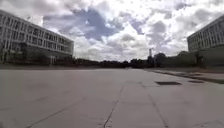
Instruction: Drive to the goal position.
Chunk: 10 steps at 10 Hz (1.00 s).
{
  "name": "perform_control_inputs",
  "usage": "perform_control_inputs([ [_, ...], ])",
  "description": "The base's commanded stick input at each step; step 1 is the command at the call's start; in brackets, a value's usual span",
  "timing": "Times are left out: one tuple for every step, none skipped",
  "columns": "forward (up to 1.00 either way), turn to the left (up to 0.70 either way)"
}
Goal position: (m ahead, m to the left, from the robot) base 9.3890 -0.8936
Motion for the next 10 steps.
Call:
perform_control_inputs([
  [1.00, -0.40],
  [1.00, -0.39],
  [1.00, -0.35],
  [1.00, -0.32],
  [1.00, -0.27],
  [1.00, -0.21],
  [1.00, -0.20],
  [1.00, -0.02],
  [1.00, 0.00],
  [1.00, 0.00],
])
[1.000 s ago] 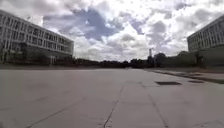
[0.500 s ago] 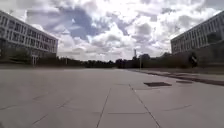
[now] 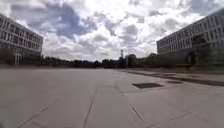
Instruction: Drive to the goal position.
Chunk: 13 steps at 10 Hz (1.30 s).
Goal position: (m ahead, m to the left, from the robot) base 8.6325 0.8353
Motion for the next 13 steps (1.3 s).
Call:
perform_control_inputs([
  [1.00, 0.00],
  [1.00, 0.00],
  [1.00, 0.00],
  [1.00, 0.00],
  [1.00, 0.00],
  [1.00, 0.00],
  [1.00, 0.00],
  [1.00, 0.00],
  [1.00, 0.00],
  [1.00, 0.00],
  [1.00, 0.00],
  [1.00, 0.00],
  [1.00, 0.00],
])
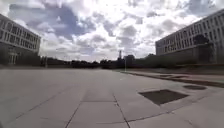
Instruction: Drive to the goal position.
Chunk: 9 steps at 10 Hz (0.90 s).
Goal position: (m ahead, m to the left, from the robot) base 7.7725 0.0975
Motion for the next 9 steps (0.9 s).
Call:
perform_control_inputs([
  [1.00, 0.00],
  [1.00, 0.00],
  [1.00, 0.00],
  [1.00, 0.00],
  [1.00, 0.00],
  [1.00, 0.00],
  [1.00, 0.00],
  [1.00, 0.00],
  [1.00, 0.00],
])
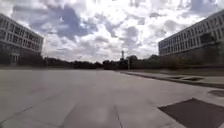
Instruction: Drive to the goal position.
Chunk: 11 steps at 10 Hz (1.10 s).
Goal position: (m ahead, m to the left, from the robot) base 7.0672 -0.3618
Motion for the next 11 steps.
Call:
perform_control_inputs([
  [1.00, 0.00],
  [1.00, 0.00],
  [1.00, 0.00],
  [1.00, 0.00],
  [1.00, 0.00],
  [1.00, 0.00],
  [1.00, 0.00],
  [1.00, 0.00],
  [1.00, 0.00],
  [1.00, 0.00],
  [1.00, 0.00],
])
